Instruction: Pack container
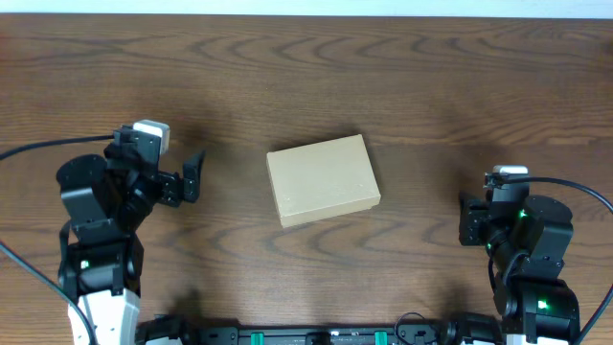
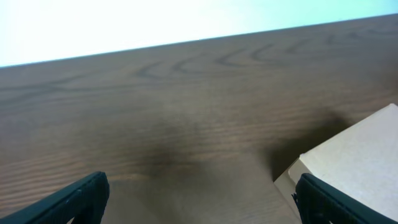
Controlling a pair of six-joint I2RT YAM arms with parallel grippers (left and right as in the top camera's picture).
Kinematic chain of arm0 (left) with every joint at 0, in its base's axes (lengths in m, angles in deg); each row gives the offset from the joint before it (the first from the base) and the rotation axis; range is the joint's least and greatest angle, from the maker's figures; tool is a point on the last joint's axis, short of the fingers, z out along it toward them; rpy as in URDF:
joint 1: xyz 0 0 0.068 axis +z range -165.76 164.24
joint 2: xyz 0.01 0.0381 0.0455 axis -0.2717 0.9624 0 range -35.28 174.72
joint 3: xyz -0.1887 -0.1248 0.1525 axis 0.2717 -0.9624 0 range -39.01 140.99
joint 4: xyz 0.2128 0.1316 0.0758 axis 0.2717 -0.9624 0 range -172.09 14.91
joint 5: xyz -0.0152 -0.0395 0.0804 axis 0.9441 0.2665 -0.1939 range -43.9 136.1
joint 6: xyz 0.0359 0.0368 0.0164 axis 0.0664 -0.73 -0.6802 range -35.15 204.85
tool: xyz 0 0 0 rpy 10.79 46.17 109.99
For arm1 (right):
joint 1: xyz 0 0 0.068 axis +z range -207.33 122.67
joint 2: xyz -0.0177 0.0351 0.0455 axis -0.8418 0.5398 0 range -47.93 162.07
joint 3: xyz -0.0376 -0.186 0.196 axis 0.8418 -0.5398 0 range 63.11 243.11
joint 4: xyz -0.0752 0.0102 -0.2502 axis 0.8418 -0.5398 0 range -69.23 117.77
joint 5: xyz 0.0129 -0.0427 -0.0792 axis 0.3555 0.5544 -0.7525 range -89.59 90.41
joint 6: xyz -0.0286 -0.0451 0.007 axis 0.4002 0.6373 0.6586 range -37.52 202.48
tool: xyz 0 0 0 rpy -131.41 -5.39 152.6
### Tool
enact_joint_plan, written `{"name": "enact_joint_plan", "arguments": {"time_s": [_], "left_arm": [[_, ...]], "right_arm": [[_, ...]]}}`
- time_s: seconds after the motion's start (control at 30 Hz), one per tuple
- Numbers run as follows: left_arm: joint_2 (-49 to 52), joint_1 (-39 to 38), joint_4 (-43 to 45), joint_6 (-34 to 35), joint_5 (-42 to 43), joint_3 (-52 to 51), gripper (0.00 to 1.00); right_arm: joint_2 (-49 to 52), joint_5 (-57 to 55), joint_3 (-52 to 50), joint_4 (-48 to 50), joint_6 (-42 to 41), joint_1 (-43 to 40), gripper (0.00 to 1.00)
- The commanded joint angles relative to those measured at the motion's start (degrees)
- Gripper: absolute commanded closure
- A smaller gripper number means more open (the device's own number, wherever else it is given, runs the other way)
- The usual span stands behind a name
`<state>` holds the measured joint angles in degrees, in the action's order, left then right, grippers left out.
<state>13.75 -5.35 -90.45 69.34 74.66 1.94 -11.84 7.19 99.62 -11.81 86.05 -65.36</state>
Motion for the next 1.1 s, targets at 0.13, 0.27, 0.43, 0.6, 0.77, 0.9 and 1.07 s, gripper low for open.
{"name": "enact_joint_plan", "arguments": {"time_s": [0.13, 0.27, 0.43, 0.6, 0.77, 0.9, 1.07], "left_arm": [[-6.51, -0.04, -2.49, -2.69, -11.61, 0.33, 0.05], [-7.54, -0.07, -5.66, -2.73, -18.67, 0.33, 0.05], [-7.54, -0.07, -5.64, -2.73, -19.1, 0.33, 0.05], [-7.52, -0.04, -6.36, -2.73, -19.12, 0.31, 0.04], [-7.52, -0.04, -11.17, -2.73, -19.12, 0.31, 0.04], [-7.52, -0.04, -15.76, -2.73, -19.12, 0.31, 0.05], [-7.52, -0.04, -21.86, -2.73, -19.12, 0.31, 0.04]], "right_arm": [[-0.85, 1.36, -0.09, -0.07, 0.79, -0.11, 0.55], [-1.14, 1.57, -0.09, -0.83, 0.57, 0.66, 0.51], [-1.14, 0.02, -0.09, -0.85, 0.35, 1.7, 0.28], [-1.11, -0.09, -0.09, -0.33, 0.17, 1.7, 0.01], [-1.11, -0.76, -0.09, -0.31, -0.07, 1.68, 0.01], [-1.11, -1.86, -0.09, -0.31, -0.09, 1.68, 0.01], [-1.09, -1.18, -0.09, -0.5, -0.61, 1.68, 0.01]]}}
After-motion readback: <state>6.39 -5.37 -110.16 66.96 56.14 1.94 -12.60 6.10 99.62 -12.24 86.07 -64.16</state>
